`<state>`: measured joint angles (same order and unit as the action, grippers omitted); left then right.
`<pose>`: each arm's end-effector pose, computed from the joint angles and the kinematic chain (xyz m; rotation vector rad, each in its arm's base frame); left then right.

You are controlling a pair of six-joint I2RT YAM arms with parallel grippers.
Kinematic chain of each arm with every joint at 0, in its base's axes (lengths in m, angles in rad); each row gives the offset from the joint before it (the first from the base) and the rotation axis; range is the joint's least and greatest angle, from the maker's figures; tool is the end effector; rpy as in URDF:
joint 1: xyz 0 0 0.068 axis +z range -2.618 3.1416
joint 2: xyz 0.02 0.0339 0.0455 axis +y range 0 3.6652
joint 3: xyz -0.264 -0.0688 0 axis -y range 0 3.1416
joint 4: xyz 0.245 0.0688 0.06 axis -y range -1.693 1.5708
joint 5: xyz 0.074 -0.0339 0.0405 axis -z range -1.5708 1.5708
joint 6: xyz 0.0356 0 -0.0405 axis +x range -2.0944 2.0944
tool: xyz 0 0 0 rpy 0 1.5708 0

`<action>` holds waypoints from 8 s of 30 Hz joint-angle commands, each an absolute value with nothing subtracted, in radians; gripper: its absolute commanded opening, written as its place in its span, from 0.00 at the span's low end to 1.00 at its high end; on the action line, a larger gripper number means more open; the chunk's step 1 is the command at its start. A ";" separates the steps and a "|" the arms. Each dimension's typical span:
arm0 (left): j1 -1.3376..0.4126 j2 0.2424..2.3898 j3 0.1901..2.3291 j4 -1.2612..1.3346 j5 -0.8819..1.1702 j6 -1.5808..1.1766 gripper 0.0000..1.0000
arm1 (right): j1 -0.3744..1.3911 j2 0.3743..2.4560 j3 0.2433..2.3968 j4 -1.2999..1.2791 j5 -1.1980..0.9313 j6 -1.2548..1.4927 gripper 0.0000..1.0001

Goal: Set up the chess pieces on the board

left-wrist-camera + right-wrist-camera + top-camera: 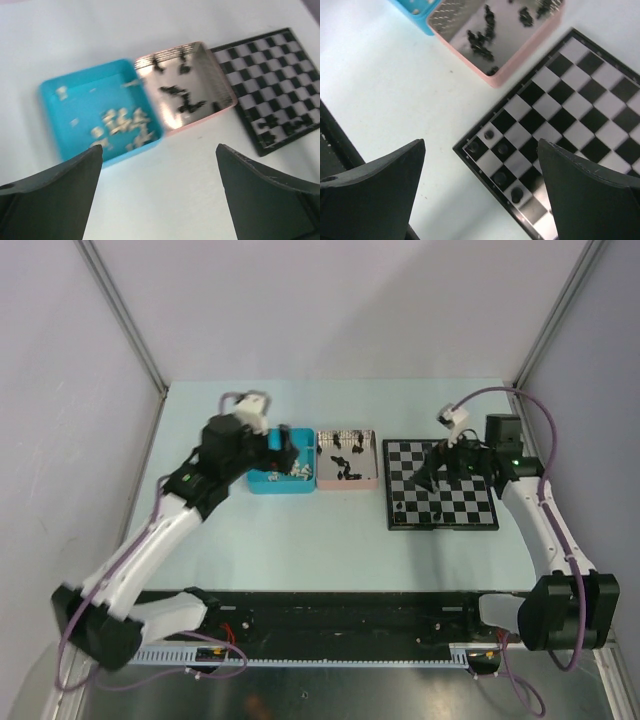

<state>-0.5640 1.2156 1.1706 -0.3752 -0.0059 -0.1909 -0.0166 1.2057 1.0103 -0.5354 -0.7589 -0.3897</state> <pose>0.2331 -0.1472 0.3652 0.3714 1.9888 -0.4780 0.2524 0.0203 0.3048 -0.7596 2.0012 0.6332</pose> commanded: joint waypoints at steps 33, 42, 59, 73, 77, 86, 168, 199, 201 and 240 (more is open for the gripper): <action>-0.383 0.769 0.755 -0.330 -0.173 -0.034 1.00 | 0.479 2.129 2.114 -0.896 -0.313 -0.377 1.00; -0.383 0.769 0.753 -0.330 -0.187 -0.032 1.00 | 0.489 2.261 2.164 -0.887 -0.304 -0.374 0.74; -0.382 0.765 0.752 -0.330 -0.195 -0.031 1.00 | 0.476 2.388 2.198 -0.896 -0.322 -0.377 0.42; -0.382 0.767 0.752 -0.327 -0.198 -0.028 1.00 | 0.476 2.437 2.209 -0.908 -0.371 -0.364 0.41; -0.382 0.767 0.752 -0.328 -0.196 -0.028 1.00 | 0.476 2.445 2.207 -0.914 -0.380 -0.365 0.37; -0.380 0.767 0.750 -0.330 -0.198 -0.028 1.00 | 0.476 2.395 2.215 -0.919 -0.362 -0.405 0.07; -0.380 0.773 0.730 -0.295 -0.023 -0.003 0.98 | 0.422 2.275 1.994 -0.798 -0.319 -0.428 0.41; -0.380 0.773 0.729 -0.293 -0.031 -0.003 0.98 | 0.431 2.320 2.048 -0.830 -0.313 -0.434 0.05; -0.380 0.773 0.729 -0.293 -0.031 -0.003 0.99 | 0.430 2.296 2.045 -0.825 -0.310 -0.440 0.05; -0.380 0.755 0.727 -0.295 -0.037 -0.003 0.99 | 0.163 1.537 1.155 -0.715 -0.344 -0.466 0.10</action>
